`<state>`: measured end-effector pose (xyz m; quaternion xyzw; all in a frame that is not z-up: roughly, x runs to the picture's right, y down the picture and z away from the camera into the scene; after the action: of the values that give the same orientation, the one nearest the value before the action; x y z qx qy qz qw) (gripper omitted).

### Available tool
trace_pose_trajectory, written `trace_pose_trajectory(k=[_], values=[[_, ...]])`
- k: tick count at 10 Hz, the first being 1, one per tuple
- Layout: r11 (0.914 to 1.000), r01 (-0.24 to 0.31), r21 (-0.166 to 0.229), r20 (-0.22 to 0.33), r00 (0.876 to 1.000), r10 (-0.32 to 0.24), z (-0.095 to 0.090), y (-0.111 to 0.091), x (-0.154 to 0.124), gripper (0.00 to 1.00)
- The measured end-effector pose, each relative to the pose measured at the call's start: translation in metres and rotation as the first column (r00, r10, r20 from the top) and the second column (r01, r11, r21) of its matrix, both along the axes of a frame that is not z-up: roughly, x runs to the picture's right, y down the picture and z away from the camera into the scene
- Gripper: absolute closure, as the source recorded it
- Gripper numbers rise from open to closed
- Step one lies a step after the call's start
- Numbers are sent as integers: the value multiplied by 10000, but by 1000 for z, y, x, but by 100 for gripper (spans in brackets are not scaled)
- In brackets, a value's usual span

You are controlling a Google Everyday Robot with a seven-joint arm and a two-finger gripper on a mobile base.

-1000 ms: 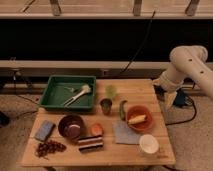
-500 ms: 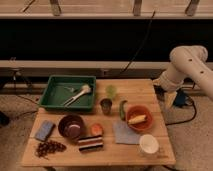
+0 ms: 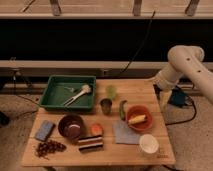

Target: Place brush in metal cup

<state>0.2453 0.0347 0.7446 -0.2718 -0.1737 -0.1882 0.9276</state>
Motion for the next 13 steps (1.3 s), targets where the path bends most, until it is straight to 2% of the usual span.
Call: trace_pose_trajectory(k=[4, 8, 11, 13], values=[[9991, 355, 234, 1235, 9916, -381, 23, -24, -87, 20], [9973, 459, 566, 2447, 9678, -584, 60, -46, -153, 20], [9960, 611, 645, 3037, 9496, -779, 88, -48, -198, 20], [9944, 757, 732, 3388, 9359, -962, 98, -49, -227, 20]])
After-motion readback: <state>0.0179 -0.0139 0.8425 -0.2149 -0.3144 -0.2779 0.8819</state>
